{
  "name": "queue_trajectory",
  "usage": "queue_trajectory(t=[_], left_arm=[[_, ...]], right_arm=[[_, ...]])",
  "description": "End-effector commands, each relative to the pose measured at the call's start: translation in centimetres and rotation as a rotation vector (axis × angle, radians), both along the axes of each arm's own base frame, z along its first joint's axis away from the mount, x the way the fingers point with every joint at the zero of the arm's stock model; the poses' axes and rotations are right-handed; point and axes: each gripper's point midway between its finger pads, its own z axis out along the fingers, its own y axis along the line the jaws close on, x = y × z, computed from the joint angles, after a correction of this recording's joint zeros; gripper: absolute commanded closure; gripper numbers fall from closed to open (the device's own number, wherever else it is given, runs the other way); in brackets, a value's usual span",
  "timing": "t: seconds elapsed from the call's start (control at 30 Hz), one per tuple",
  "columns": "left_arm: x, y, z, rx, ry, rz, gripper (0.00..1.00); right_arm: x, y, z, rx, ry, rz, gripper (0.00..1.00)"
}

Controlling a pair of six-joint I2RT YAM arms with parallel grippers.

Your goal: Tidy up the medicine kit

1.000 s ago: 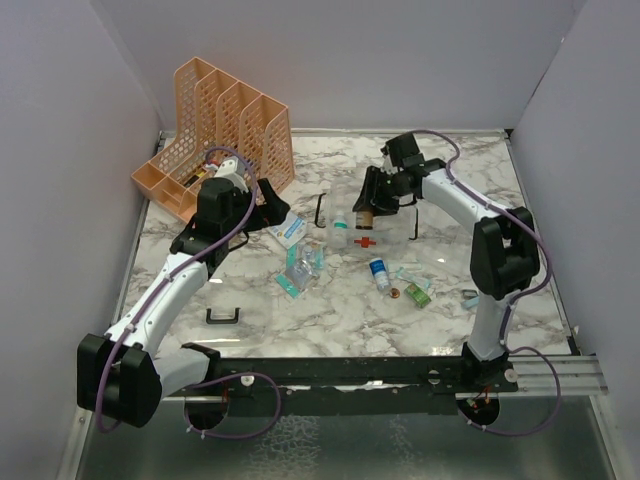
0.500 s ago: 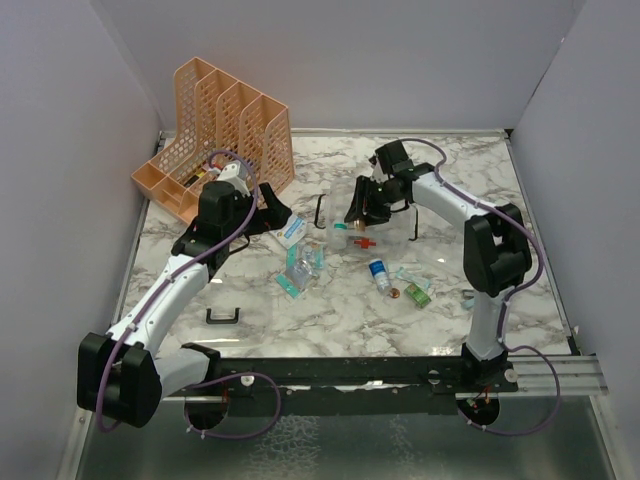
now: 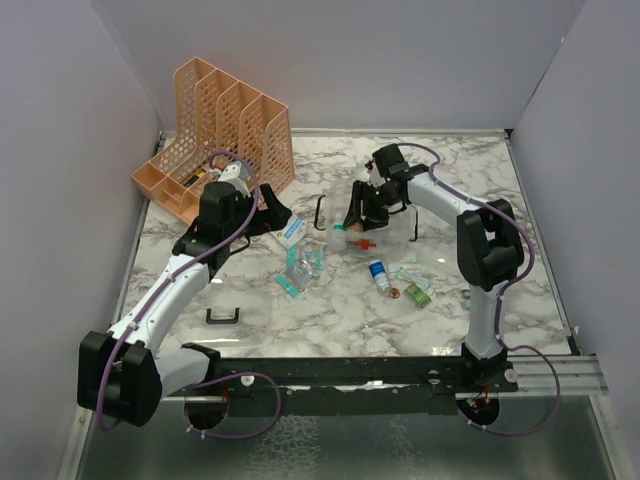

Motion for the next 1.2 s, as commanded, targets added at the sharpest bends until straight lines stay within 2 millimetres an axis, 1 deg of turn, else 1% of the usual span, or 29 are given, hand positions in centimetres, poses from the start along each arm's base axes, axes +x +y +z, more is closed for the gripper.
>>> queue_trajectory(t=[0.0, 0.1, 0.27, 0.5, 0.73, 0.83, 0.93, 1.17], left_arm=[[-0.2, -0.3, -0.3, 0.009, 0.0, -0.028, 0.05], [-0.3, -0.1, -0.7, 0.022, 0.008, -0.025, 0.05], [-0.3, 0.1, -1.0, 0.03, 0.018, -0.021, 0.05], [-0.3, 0.1, -1.4, 0.039, 0.025, -0.023, 0.05], [-0.3, 0.3, -1.4, 0.051, 0.026, -0.018, 0.05], [-0.3, 0.3, -1.5, 0.052, 0.026, -0.018, 0.06], [-0.3, 0.3, -1.5, 0.052, 0.029, -0.017, 0.06], [-0.3, 0.3, -1.7, 0.052, 0.033, -0.016, 0.06]], right_arm=[[-0.8, 0.9, -0.7, 0.02, 0.052, 0.057, 0.45], [-0.9, 0.9, -0.6, 0.026, 0.049, 0.057, 0.42], [-0.8, 1.0, -0.2, 0.034, 0.035, 0.056, 0.39], [-0.3, 0.4, 0.5, 0.008, -0.017, 0.035, 0.33], [0.4, -0.5, 0.8, -0.041, -0.071, -0.007, 0.31], [0.7, -0.4, 1.1, -0.03, -0.091, -0.021, 0.35], [0.5, 0.0, 1.0, -0.014, -0.084, -0.023, 0.44], [-0.6, 0.0, -1.2, -0.074, -0.035, -0.032, 0.58]])
